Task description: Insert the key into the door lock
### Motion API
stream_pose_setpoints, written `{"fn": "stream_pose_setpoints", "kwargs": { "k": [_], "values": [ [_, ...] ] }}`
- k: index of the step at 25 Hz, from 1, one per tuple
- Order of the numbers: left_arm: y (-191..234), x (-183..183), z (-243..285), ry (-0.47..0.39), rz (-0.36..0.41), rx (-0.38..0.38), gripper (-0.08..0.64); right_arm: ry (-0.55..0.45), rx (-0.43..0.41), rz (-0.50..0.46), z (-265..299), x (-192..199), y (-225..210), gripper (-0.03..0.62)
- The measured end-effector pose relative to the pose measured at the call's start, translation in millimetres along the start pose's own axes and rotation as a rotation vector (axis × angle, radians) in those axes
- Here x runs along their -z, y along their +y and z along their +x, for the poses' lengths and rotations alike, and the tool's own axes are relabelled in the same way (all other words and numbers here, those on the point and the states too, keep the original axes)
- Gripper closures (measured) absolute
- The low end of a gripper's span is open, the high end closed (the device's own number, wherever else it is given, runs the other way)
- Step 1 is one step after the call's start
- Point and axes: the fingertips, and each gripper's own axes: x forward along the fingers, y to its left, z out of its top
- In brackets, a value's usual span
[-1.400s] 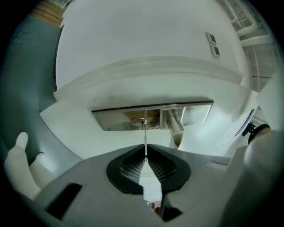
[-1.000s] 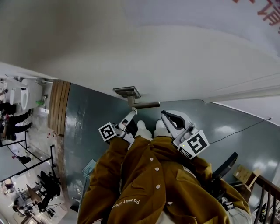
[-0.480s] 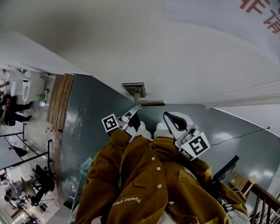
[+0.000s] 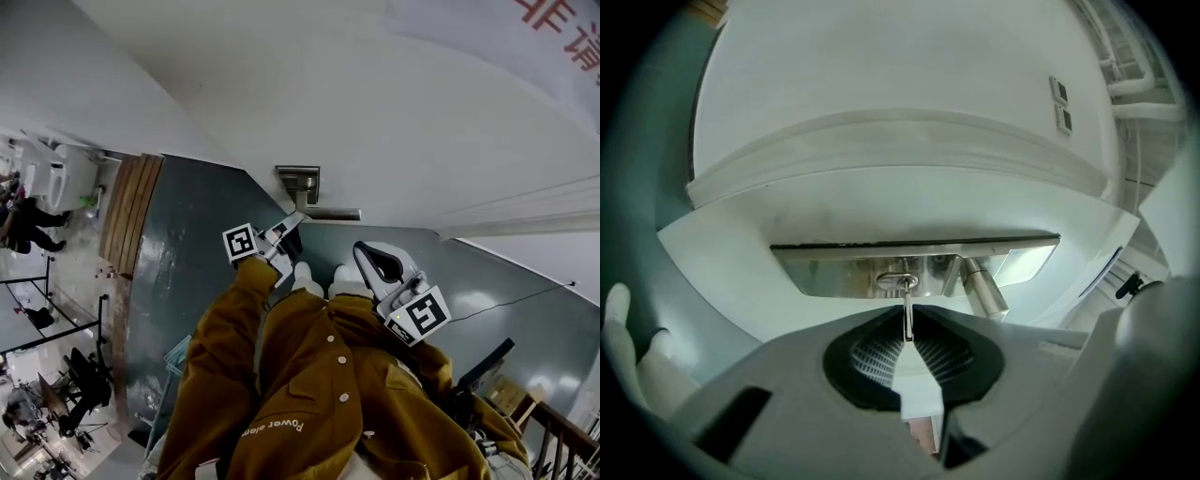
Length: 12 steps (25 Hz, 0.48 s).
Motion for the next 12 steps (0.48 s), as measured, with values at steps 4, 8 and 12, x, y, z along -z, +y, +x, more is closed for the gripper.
{"fn": "stream_pose_setpoints", "kwargs": {
  "k": [4, 8, 12],
  "values": [
    [-6, 7, 0, 0.018, 0.027, 0.003, 0.414, -0.001, -0.001, 0.0, -1, -2, 4, 0.585],
    [-4, 23, -12, 0.057, 0.126, -0.097, 0.393, -0.002, -0.004, 0.0, 2, -1, 5, 0.584],
    [-12, 47, -37, 0.137, 0.446, -0.316, 0.425, 0.001, 0.004, 0.0, 5, 0, 1, 0.584]
  ]
}}
